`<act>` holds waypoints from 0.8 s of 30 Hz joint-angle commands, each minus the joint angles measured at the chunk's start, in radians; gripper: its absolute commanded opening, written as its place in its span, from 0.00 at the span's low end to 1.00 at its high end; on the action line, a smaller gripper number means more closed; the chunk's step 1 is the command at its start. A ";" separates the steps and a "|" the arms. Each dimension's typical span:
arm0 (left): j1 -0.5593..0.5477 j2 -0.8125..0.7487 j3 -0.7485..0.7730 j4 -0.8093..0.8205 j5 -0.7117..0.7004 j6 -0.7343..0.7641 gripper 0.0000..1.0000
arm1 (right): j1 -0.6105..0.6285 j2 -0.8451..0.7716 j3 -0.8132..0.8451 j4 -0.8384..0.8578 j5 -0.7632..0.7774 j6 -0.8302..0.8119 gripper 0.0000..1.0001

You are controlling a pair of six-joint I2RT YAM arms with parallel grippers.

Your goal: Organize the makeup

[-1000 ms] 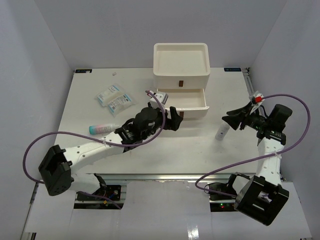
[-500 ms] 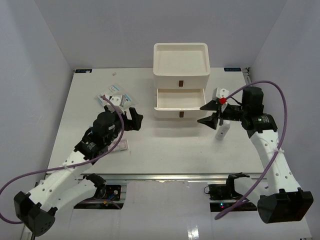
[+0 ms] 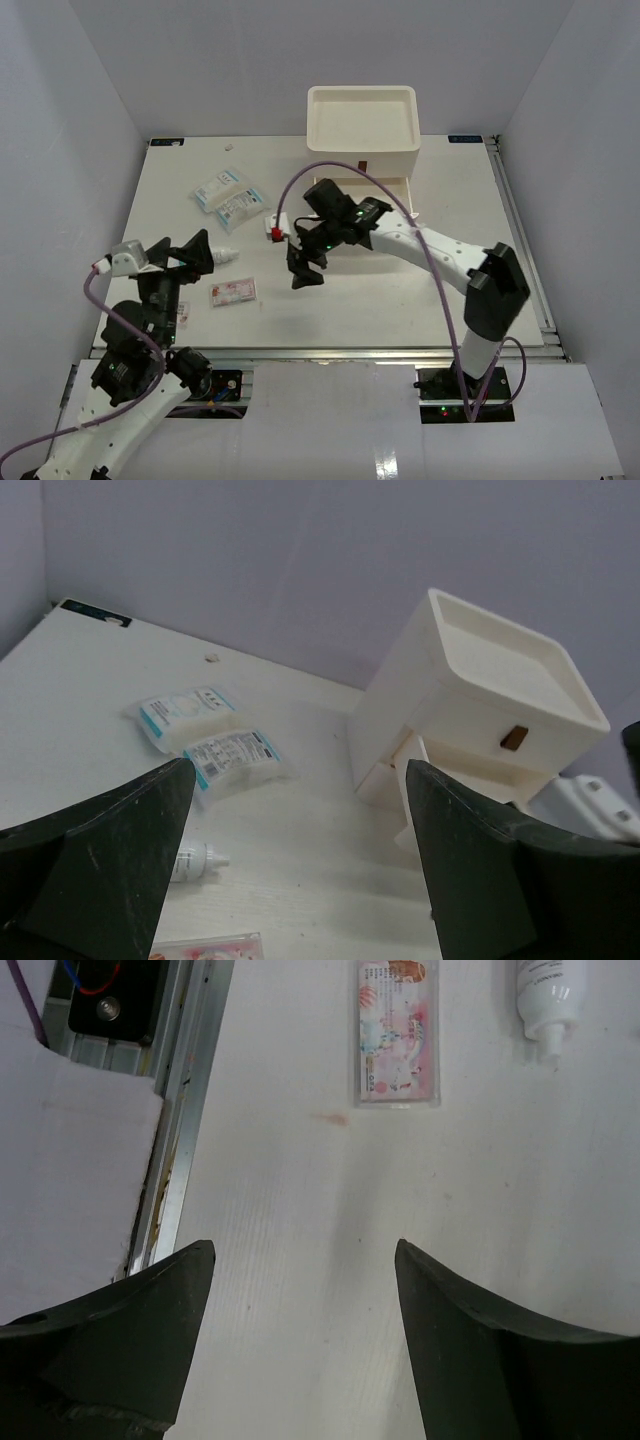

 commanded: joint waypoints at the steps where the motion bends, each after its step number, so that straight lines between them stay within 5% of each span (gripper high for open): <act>1: 0.003 -0.139 -0.020 -0.023 -0.158 -0.009 0.98 | 0.110 0.210 0.198 0.052 0.129 0.117 0.81; 9: 0.003 -0.226 -0.025 -0.037 -0.165 0.022 0.98 | 0.206 0.542 0.485 0.071 0.217 0.192 0.85; 11: 0.003 -0.216 -0.026 -0.033 -0.141 0.029 0.98 | 0.225 0.576 0.518 0.090 0.226 0.178 0.91; 24: 0.003 -0.180 -0.021 -0.027 -0.078 0.037 0.98 | 0.267 0.676 0.564 0.167 0.328 0.096 0.90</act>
